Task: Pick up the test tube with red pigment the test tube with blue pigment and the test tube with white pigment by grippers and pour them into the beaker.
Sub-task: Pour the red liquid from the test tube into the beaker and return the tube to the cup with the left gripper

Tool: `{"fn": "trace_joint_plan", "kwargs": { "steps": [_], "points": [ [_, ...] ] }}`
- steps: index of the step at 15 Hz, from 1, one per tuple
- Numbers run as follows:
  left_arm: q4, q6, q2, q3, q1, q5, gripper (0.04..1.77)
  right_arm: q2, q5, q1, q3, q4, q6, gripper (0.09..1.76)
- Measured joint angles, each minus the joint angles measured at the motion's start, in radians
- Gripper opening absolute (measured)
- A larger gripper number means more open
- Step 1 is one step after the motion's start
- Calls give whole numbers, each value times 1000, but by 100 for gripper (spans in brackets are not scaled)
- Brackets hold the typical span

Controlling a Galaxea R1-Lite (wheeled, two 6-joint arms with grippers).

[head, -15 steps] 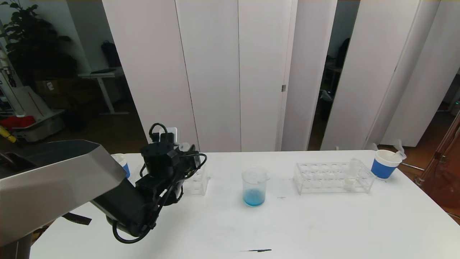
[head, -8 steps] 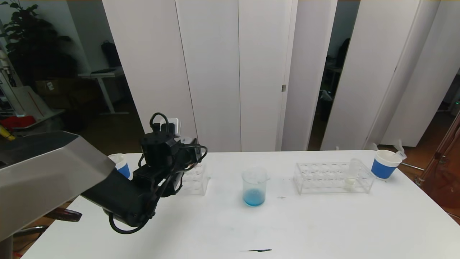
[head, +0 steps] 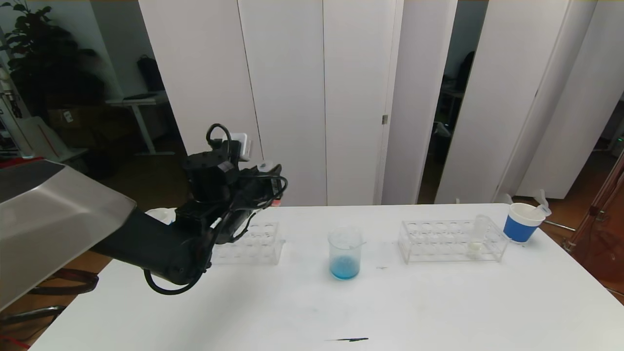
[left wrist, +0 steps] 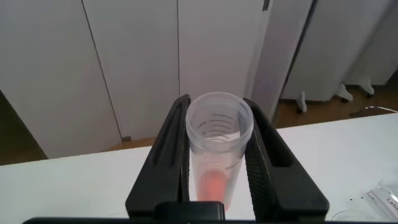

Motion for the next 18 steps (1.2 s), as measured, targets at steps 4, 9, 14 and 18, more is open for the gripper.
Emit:
{"fn": "trace_joint_plan", "kwargs": {
  "steps": [4, 9, 14, 18],
  "points": [
    [-2, 113, -6, -32, 1, -124, 60, 0, 0, -1, 0, 0, 0, 175],
    [-1, 247, -1, -72, -1, -307, 60, 0, 0, 0, 0, 0, 0, 175],
    [-3, 362, 3, -93, -31, -404, 60, 0, 0, -1, 0, 0, 0, 175],
    [-30, 451, 39, -150, -72, -484, 60, 0, 0, 0, 0, 0, 0, 175]
  ]
}}
